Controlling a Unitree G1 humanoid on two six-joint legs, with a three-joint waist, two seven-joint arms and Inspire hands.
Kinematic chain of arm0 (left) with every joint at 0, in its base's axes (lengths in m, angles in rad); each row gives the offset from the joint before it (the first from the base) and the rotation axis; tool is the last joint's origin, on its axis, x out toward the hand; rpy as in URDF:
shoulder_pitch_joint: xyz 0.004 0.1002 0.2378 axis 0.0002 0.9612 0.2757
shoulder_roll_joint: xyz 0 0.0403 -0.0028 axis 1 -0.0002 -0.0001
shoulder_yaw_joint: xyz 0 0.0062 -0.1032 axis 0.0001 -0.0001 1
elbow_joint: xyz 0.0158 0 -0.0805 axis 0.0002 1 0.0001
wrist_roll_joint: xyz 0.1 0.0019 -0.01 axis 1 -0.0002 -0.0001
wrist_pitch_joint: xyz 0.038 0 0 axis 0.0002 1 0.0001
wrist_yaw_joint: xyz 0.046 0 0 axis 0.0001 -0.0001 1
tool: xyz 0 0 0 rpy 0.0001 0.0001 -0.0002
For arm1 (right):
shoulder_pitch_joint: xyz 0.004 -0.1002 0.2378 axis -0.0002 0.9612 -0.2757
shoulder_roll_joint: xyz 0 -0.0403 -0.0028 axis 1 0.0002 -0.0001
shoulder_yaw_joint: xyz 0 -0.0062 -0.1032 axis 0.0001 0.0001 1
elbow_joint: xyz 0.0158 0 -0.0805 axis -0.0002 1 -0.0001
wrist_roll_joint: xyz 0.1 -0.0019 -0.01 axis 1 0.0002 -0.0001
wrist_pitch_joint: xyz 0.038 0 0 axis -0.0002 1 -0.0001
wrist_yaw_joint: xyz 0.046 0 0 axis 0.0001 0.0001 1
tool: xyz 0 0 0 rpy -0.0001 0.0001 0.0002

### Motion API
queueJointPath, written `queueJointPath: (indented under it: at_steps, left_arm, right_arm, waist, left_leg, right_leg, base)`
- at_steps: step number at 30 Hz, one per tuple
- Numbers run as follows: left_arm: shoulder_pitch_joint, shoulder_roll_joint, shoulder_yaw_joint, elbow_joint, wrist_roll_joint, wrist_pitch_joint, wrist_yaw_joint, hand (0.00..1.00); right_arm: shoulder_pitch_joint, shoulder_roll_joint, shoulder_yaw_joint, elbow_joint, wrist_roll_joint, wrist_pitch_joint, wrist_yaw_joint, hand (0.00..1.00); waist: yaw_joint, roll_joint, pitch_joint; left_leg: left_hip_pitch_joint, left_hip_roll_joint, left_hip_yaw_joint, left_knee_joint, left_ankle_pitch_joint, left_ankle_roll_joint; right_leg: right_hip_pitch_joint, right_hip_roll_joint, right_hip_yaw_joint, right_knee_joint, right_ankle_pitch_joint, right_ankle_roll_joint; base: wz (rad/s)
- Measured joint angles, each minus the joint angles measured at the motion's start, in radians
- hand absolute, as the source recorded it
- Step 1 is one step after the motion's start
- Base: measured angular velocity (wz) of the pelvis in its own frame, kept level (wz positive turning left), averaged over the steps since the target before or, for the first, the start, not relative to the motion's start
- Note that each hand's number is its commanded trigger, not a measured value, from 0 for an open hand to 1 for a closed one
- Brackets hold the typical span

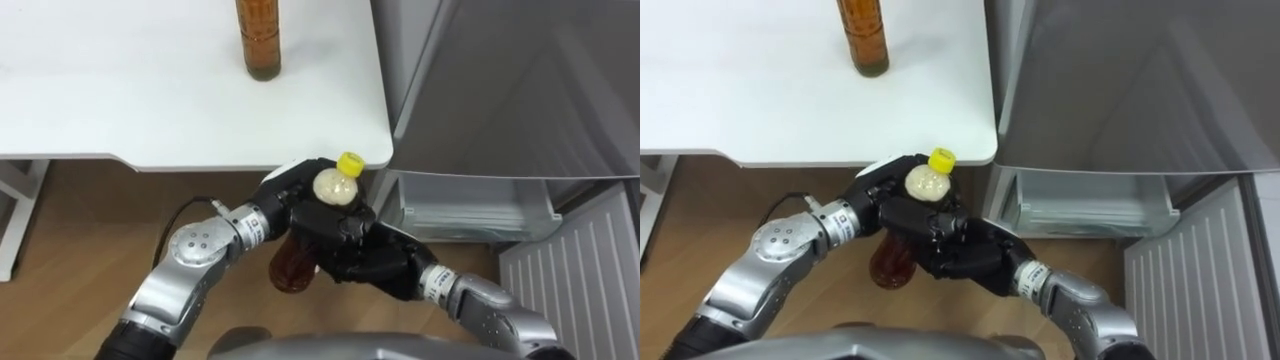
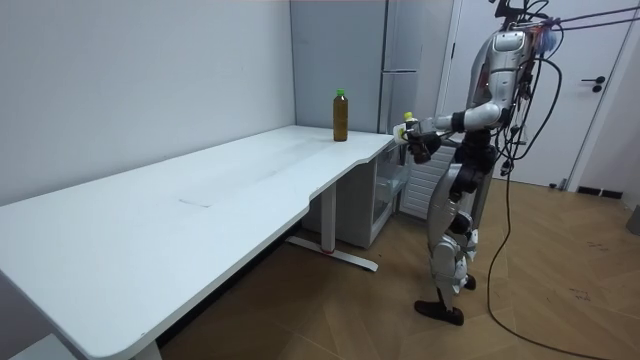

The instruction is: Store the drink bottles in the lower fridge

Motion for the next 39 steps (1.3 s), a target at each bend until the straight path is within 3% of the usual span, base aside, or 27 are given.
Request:
queueJointPath:
  at_steps: [1,2,31,39]
  left_arm:
    - [0.000,-0.001,0.001,0.000,0.000,0.000,0.000,1.00]
    - [0.000,-0.001,0.001,0.000,0.000,0.000,0.000,1.00]
    - [0.000,-0.013,0.007,0.000,-0.001,0.000,0.000,1.00]
    - [0.000,-0.013,0.003,0.000,-0.003,0.000,0.000,1.00]
  right_arm:
    - [0.000,0.001,0.000,0.000,0.001,-0.001,-0.002,0.74]
    - [0.000,0.001,0.000,0.000,0.002,-0.001,-0.002,0.00]
    - [0.004,0.018,-0.008,0.000,0.038,0.016,0.024,0.00]
    - [0.004,0.017,-0.004,0.003,0.039,0.016,0.023,0.00]
  waist:
    - [-0.001,-0.002,-0.0001]
    - [-0.002,-0.002,0.0000]
    - [-0.011,0.022,0.0029]
    - [-0.012,0.044,0.0015]
  left_leg:
    - [0.000,0.000,0.000,0.000,0.000,0.000]
    - [-0.001,0.000,0.000,0.000,0.000,0.000]
    - [0.014,0.000,0.000,0.000,0.000,0.000]
    - [0.018,0.001,0.000,0.003,0.000,0.000]
  right_leg:
    - [0.000,0.000,0.000,0.000,0.000,0.000]
    - [0.000,0.000,0.000,0.000,0.000,0.000]
    - [0.004,0.000,0.001,0.001,0.001,-0.002]
    - [0.011,0.000,0.004,0.001,0.002,-0.003]
  base:
    - [0.00]
    - [0.00]
    - [0.00]
    - [0.00]
